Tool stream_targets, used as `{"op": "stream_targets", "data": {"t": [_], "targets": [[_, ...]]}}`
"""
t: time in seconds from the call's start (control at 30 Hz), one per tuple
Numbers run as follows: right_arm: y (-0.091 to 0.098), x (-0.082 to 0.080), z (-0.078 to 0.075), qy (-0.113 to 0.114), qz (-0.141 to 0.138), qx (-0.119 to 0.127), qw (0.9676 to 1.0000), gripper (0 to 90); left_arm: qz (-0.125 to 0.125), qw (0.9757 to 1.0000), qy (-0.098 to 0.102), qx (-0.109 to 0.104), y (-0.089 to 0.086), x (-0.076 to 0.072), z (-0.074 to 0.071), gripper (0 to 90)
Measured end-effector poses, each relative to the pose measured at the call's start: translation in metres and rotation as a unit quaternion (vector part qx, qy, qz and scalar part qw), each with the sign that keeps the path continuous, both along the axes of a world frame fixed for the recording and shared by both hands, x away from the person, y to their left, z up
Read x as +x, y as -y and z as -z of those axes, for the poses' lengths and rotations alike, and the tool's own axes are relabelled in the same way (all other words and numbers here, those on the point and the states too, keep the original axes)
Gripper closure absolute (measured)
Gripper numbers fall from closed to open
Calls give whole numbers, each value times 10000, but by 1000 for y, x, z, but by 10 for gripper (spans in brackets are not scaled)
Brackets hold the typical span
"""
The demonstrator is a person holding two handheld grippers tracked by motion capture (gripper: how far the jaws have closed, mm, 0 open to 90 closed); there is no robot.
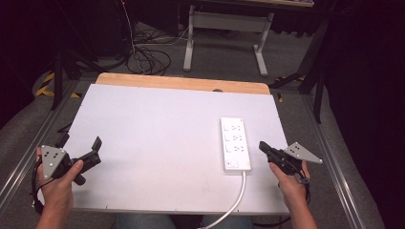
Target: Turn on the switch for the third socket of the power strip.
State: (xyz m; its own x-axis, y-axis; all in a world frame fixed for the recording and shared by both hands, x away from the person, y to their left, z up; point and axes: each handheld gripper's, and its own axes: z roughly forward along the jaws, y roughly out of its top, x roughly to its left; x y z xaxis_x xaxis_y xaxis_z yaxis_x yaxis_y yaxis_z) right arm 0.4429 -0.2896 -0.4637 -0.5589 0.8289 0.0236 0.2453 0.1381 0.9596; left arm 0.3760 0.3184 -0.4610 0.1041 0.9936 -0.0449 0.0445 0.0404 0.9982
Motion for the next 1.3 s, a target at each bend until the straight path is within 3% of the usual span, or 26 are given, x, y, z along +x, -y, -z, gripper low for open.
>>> {"op": "stream_targets", "data": {"t": [0.5, 0.87, 0.9, 1.0, 1.3], "targets": [[-1, 3, -10, 64, -76, 67, 9999, 900, 35, 10000, -24, 41, 1, 1, 1, 4], [-14, 9, -13, 21, -117, -220, 9997, 900, 51, 9999, -27, 92, 2, 1, 0, 4], [-16, 9, -13, 18, -123, -233, 9997, 900, 71, 9997, -36, 225, 3, 2, 1, 4], [-18, 9, -14, 17, -140, -260, 9996, 900, 100, 9995, -60, 292, 4, 3, 1, 4], [-20, 11, -16, -41, -131, -350, 9993, 900, 111, 9995, -71, 299, 4, 3, 1, 4]]}}
